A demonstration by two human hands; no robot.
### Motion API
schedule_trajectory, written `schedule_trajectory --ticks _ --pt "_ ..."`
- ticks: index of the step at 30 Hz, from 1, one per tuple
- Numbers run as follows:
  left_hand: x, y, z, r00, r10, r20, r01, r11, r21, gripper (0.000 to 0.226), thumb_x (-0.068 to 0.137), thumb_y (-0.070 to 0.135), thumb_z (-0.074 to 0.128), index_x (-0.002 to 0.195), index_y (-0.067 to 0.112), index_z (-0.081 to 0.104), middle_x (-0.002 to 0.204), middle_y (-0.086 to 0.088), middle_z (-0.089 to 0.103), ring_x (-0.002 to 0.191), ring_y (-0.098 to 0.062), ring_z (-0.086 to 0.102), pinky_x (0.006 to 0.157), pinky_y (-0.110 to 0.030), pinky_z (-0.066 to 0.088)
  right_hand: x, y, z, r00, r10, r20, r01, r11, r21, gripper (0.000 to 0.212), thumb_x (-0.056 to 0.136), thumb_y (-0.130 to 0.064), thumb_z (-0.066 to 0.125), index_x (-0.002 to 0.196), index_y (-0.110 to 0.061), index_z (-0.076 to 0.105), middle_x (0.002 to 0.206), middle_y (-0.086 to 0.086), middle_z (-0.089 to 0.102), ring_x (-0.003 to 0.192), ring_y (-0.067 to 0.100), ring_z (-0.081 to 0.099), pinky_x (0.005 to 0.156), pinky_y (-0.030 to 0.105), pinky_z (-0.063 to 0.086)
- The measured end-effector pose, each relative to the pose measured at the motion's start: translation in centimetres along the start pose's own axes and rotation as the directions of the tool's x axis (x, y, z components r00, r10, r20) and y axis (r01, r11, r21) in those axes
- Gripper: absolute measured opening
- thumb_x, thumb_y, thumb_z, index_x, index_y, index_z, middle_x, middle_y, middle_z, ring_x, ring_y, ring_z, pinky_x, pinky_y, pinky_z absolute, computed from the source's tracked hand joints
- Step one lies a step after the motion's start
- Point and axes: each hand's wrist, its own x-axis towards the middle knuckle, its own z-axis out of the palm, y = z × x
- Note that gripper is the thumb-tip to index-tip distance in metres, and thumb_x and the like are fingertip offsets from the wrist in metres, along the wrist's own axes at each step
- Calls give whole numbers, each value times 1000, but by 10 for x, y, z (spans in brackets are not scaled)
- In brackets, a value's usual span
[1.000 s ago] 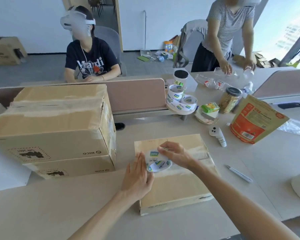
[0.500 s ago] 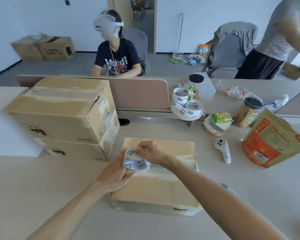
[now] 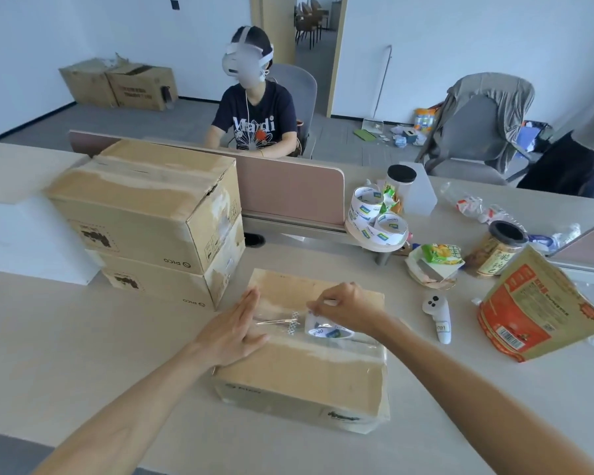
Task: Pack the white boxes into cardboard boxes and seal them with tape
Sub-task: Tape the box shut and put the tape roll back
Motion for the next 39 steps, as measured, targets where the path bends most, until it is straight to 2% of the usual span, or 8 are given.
schedule_trajectory --ticks 3,6,9,15,21,25,31,39 --pt "5 4 2 998 -56 31 53 995 87 106 73 80 -5 148 7 -22 157 -2 -24 146 -14 -19 122 -38 -5 1 6 4 994 68 -88 -66 997 26 46 81 -47 74 49 -21 54 48 -10 42 51 8 37 52 21 31" --pt "11 12 -1 997 -71 10 70 994 82 107 73 79 -4 149 5 -19 155 -4 -23 147 -14 -18 118 -31 -16 2 16 2 990 104 -95 -101 994 36 59 81 -57 68 59 -6 49 56 -3 41 55 11 36 54 26 32" --pt "18 15 2 999 -37 35 36 999 35 106 73 79 -2 149 8 -19 156 -1 -24 144 -8 -21 118 -25 -12 -4 20 -5 997 52 -50 -50 997 54 59 83 -60 56 56 -12 34 58 -4 30 54 8 28 54 25 26" --pt "19 9 11 999 -32 17 32 999 14 102 79 83 3 148 13 -24 156 2 -29 144 -7 -24 118 -25 -12 -17 46 -45 996 63 -68 -66 997 -31 48 85 -29 74 51 -21 40 52 -8 34 53 9 30 52 21 26" --pt "23 5 18 1000 -18 -1 18 996 83 102 75 84 -10 147 13 -26 156 -1 -28 144 -10 -25 120 -29 -9 -72 111 -78 972 149 -181 -161 985 -58 54 84 -32 75 52 -7 39 49 -8 30 51 11 29 53 26 27" --pt "23 6 19 1000 -18 -15 19 997 81 103 76 84 -6 149 13 -20 158 0 -23 144 -8 -24 119 -27 -12 -75 117 -69 963 164 -212 -174 984 -29 54 83 -32 77 47 -23 38 47 -9 29 51 11 31 52 24 27" --pt "23 9 16 999 -29 -17 30 996 87 103 75 85 -5 150 15 -15 159 3 -22 144 -6 -24 117 -24 -15 -74 123 -64 957 229 -179 -235 972 -12 53 84 -36 75 58 -1 44 57 1 30 55 13 28 51 22 27" --pt "21 11 13 999 -37 -6 37 993 112 98 82 80 10 150 15 -18 157 3 -26 143 -6 -27 117 -25 -15 -70 128 -62 953 275 -125 -282 958 -43 54 84 -41 72 59 -1 46 58 1 33 57 13 30 54 26 27"
